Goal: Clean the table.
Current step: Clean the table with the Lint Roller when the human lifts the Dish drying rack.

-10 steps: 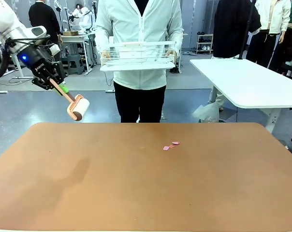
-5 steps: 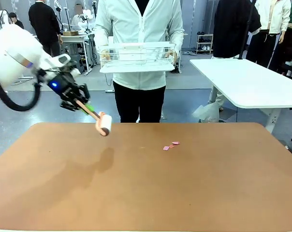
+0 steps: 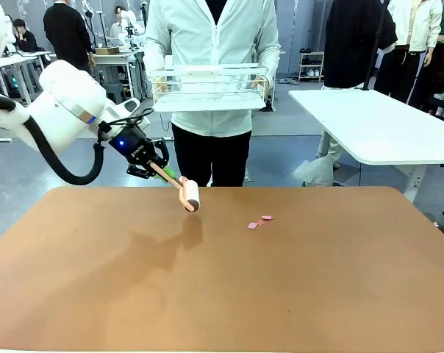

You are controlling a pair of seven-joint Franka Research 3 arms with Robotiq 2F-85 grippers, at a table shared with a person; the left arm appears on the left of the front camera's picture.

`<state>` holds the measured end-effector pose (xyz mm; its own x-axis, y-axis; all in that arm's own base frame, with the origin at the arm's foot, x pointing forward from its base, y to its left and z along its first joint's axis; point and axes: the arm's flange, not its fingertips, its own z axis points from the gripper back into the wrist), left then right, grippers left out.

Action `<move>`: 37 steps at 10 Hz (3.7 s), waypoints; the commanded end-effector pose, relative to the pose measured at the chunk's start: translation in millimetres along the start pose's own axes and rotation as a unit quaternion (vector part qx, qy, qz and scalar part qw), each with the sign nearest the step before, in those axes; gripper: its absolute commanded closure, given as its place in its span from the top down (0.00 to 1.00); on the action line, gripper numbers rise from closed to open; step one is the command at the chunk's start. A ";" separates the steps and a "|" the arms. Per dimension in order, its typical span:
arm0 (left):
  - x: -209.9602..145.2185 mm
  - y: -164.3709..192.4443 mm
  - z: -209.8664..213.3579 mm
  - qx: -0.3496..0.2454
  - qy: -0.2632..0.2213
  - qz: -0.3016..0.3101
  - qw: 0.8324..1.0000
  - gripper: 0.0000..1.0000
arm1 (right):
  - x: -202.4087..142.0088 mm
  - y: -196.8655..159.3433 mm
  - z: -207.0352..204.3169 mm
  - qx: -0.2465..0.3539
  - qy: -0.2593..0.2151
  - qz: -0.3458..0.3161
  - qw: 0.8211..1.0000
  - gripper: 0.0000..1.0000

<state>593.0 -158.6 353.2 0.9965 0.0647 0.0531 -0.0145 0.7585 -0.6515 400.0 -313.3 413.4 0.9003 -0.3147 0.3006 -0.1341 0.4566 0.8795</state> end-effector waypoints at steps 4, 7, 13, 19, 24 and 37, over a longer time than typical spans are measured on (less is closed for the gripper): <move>27.9 -21.2 -47.6 -0.020 0.070 -0.033 0.997 0.19 | -0.4 3.9 0.6 -0.004 0.001 -0.001 1.000 1.00; 21.8 -9.9 -64.6 -0.042 0.045 -0.028 0.998 0.19 | -0.4 3.9 0.6 -0.004 0.001 -0.001 1.000 1.00; 25.3 -2.2 -118.6 -0.064 0.091 -0.017 0.994 0.19 | -0.4 3.9 0.6 -0.004 0.001 -0.001 1.000 1.00; 5.6 -30.9 -192.9 -0.082 0.126 -0.032 0.988 0.19 | -0.4 3.9 0.6 -0.004 0.001 -0.001 1.000 1.00; 1.2 -86.4 -229.7 -0.116 0.165 -0.045 0.978 0.19 | -0.4 3.9 0.6 -0.004 0.001 -0.001 1.000 1.00; 9.0 -199.0 -107.1 -0.117 0.117 -0.026 0.986 0.19 | -0.4 3.9 0.6 -0.004 0.001 -0.001 1.000 1.00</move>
<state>622.6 -386.7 400.4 0.9922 -0.1222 -0.0262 0.0491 0.5741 -0.8173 400.1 -313.3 413.1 0.9004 -0.3148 0.3002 -0.1337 0.4563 0.8797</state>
